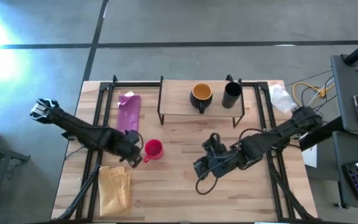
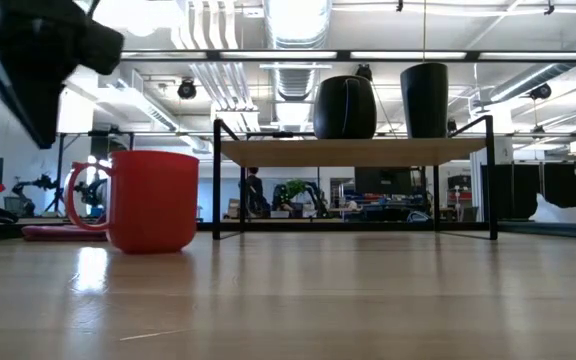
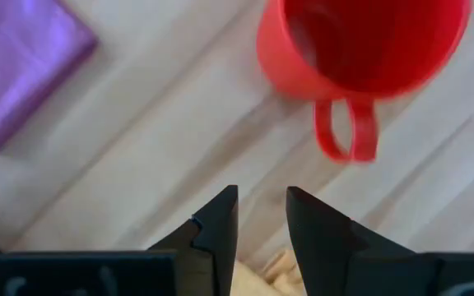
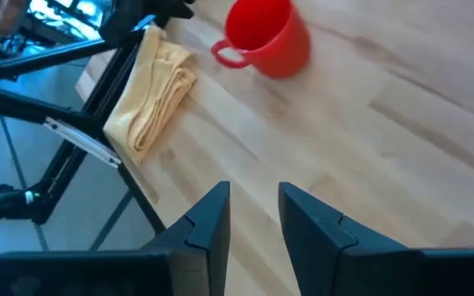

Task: Stack small to large cups/mugs on shelf
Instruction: Put the red mug on the shelf

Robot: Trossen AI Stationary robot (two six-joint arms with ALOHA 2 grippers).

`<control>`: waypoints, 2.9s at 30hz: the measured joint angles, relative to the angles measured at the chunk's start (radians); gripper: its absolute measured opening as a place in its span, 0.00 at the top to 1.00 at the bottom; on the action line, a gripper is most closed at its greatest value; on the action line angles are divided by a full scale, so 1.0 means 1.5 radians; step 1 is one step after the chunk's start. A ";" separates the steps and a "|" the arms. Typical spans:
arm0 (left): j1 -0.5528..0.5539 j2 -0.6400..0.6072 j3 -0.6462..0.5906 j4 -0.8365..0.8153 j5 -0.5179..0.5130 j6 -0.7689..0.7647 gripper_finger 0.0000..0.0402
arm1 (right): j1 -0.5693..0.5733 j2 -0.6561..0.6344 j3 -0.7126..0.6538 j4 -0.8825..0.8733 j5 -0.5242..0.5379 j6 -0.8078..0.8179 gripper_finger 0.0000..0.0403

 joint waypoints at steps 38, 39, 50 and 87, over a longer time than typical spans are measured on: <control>-0.052 0.054 -0.047 0.215 -0.062 -0.024 0.77 | -0.054 0.079 0.002 0.116 -0.009 -0.011 0.80; -0.052 0.058 -0.047 0.224 -0.062 -0.024 0.77 | -0.056 0.079 0.002 0.117 -0.009 -0.012 0.80; -0.052 0.099 -0.045 0.297 -0.062 -0.024 0.77 | -0.066 0.079 0.002 0.117 -0.009 -0.019 0.80; -0.069 0.089 -0.047 0.268 -0.069 -0.018 0.77 | -0.066 0.079 0.002 0.112 -0.009 -0.019 0.80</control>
